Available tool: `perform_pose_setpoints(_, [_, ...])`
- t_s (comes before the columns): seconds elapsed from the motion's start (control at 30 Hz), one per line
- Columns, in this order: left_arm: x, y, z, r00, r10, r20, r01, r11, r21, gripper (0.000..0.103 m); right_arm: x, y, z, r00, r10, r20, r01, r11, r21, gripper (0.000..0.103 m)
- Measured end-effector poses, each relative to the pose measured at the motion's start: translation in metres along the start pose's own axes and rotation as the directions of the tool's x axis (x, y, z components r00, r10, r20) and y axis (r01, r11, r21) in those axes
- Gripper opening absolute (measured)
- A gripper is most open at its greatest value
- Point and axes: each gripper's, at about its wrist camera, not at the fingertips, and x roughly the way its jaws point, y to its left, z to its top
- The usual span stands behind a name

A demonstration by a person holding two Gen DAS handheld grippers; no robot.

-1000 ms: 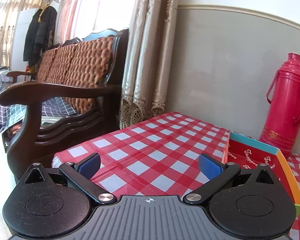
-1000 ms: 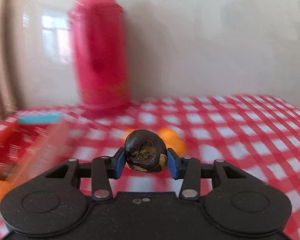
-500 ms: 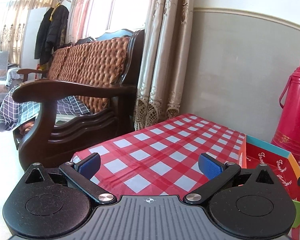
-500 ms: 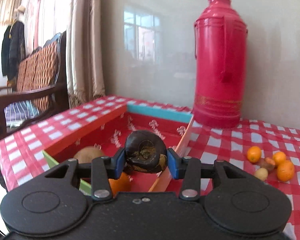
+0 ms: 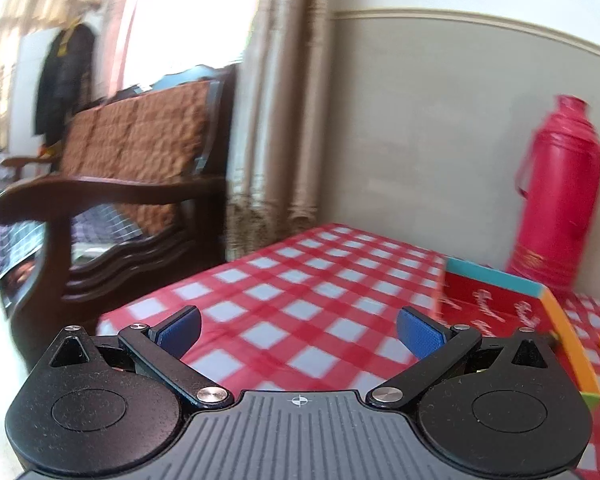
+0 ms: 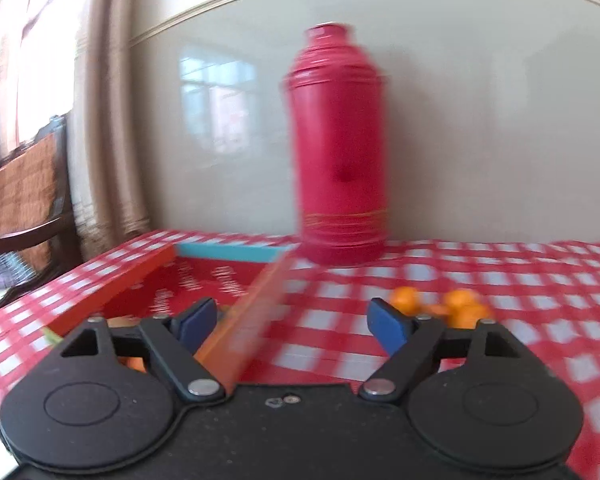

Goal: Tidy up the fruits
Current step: 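Place the dried fruit into the box with the right tool, then grasp the small kumquat with the left tool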

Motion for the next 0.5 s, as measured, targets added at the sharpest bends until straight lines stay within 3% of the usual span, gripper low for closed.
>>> perform_pose_setpoints(0.13, [-0.007,-0.04,-0.001,0.994,-0.113,0.004,0.112,0.99,0.081,0.103,-0.019,-0.036,-0.004,0.989,-0.149,0.017,0.148,0.988,0.048,0.084])
perform_pose_setpoints(0.27, [-0.022,-0.089,-0.003,0.966,-0.259,-0.005,0.256,0.954,0.156,0.103,-0.037,-0.072,-0.011,0.951,-0.309,0.024,0.307,0.948,0.084,0.089])
perform_pose_setpoints(0.4, [-0.038,-0.15,-0.001,0.908,-0.416,-0.042,0.415,0.885,0.213,0.103,-0.057,-0.106,-0.018,0.911,-0.412,0.021,0.405,0.903,0.142,0.091])
perform_pose_setpoints(0.5, [-0.047,-0.2,-0.004,0.846,-0.523,-0.099,0.53,0.809,0.253,0.103,-0.071,-0.128,-0.022,0.882,-0.47,0.018,0.46,0.87,0.181,0.093])
